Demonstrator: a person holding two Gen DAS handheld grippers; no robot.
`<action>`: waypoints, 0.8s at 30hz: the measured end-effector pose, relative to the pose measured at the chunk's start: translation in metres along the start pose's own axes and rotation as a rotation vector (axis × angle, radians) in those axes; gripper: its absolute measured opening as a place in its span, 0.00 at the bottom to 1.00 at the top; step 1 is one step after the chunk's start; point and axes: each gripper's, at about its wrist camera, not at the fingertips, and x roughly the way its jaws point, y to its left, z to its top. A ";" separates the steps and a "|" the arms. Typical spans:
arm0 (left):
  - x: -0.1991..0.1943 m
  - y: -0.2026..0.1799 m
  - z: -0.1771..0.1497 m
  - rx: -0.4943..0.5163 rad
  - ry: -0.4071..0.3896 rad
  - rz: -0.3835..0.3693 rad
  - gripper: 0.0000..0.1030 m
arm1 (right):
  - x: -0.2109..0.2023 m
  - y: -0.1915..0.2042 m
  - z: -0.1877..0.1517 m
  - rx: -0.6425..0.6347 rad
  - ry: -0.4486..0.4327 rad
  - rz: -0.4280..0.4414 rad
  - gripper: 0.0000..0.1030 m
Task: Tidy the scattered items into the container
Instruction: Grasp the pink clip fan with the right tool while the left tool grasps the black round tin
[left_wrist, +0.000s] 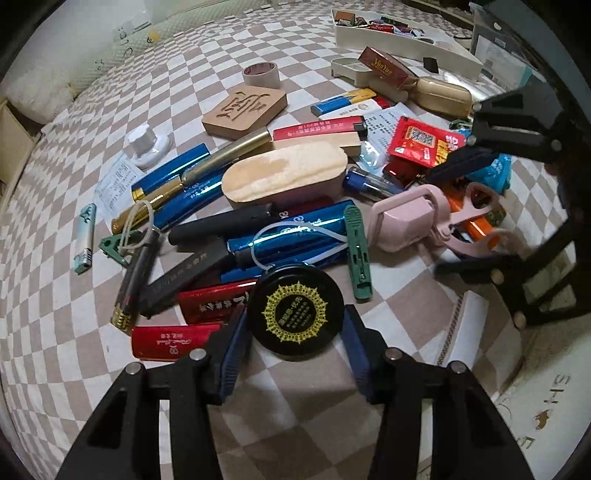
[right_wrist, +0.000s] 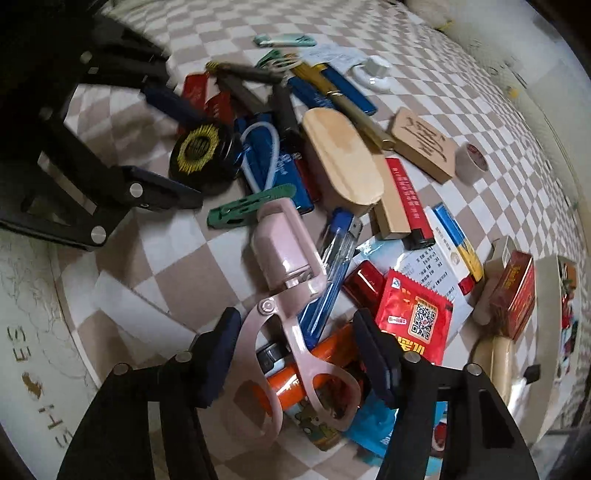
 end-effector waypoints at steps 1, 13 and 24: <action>-0.001 0.000 -0.001 -0.005 0.004 -0.011 0.48 | -0.001 -0.001 0.000 0.011 -0.009 0.002 0.42; -0.023 -0.004 -0.013 -0.045 -0.004 -0.073 0.48 | -0.032 -0.023 -0.005 0.116 -0.092 0.000 0.05; -0.053 0.003 -0.008 -0.108 -0.060 -0.094 0.48 | -0.064 -0.060 -0.023 0.270 -0.138 0.031 0.04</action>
